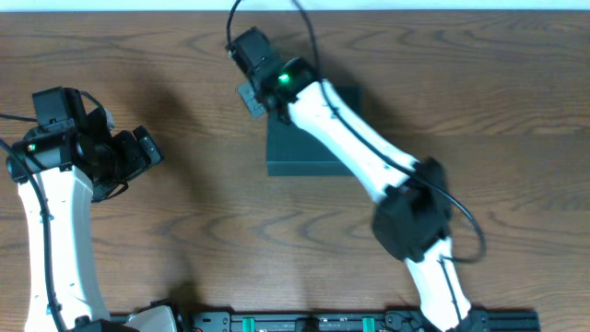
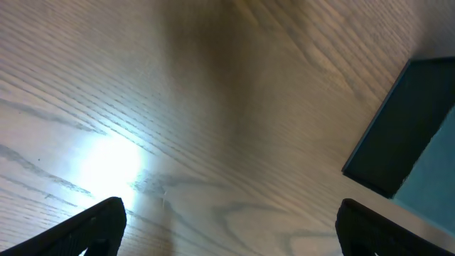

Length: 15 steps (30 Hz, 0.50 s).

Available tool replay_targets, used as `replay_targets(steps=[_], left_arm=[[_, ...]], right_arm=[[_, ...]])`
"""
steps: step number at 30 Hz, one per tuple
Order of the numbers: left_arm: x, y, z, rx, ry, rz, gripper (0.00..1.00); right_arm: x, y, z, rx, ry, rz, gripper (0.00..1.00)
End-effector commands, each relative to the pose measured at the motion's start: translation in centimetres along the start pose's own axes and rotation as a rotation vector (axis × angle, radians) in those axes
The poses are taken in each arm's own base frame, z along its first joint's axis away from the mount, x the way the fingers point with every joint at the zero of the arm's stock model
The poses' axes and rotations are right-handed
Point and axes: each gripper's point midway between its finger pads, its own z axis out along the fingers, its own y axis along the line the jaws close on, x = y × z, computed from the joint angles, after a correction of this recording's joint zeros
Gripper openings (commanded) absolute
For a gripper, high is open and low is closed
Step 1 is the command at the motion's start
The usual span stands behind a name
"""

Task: Pack container

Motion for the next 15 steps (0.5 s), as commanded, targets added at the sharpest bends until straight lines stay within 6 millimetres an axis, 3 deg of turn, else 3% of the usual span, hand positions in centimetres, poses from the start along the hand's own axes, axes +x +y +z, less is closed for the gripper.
replay_targets(steps=[1,6,11,15], left_arm=[[0.0,0.2,0.1,-0.004,0.004,0.002,0.95],[0.0,0.2,0.1,-0.004,0.004,0.002,0.95],[0.0,0.2,0.1,-0.004,0.004,0.002,0.95],[0.0,0.2,0.1,-0.004,0.004,0.002,0.95]], right_arm=[[-1.2,-2.8,-5.8,0.043,-0.048,0.097,0.01],[3.3,-5.5,-8.1,0.093,0.127,0.119,0.01],[6.5,-7.9,-8.5,0.117,0.221,0.112,0.01],[9.2,-7.5,-8.6,-0.008,0.240,0.044,0.01]])
